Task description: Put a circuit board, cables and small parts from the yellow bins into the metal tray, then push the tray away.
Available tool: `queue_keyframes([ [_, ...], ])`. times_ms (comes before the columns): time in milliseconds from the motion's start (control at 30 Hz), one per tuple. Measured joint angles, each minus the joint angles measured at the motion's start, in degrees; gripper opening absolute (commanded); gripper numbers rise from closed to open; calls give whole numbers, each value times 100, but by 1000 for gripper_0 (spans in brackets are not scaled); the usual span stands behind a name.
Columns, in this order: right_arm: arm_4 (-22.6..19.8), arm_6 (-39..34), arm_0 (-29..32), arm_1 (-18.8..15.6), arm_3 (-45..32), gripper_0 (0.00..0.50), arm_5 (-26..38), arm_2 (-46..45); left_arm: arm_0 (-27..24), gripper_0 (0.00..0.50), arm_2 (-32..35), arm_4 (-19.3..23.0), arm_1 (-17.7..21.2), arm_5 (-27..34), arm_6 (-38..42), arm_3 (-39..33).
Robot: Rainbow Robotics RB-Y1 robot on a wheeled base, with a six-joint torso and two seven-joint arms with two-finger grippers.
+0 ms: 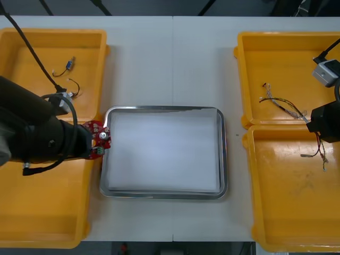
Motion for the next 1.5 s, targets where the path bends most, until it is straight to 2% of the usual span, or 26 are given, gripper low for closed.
queue_keyframes([
  [133, -2, 0, 0, 0, -4, 0, 0, 0, -308, 0, -702, -575, -319, 46, 1555, 0],
  [200, -3, 0, 0, 0, -5, 0, 0, 0, -346, 0, -950, -786, -452, 47, 1843, 6],
  [300, -4, 0, 0, 0, -6, 0, 0, 0, -348, 0, -1222, -1123, -645, 47, 1548, 36],
  [467, -5, 0, 0, 0, -10, 0, 0, 0, -392, 0, -1714, -1589, -924, 19, 543, 225],
  [933, -7, 0, 0, 0, -15, 0, 0, 1, -860, 0, -2425, -1839, -1378, -218, 782, 1122],
  [1233, -7, 0, 0, 0, -17, 0, 0, 1, -985, 0, -2704, -1860, -1519, -256, 784, 1188],
  [1500, -7, 0, 0, 0, -20, 0, 0, 1, -986, 0, -3075, -2148, -1520, -270, 796, 1202],
])
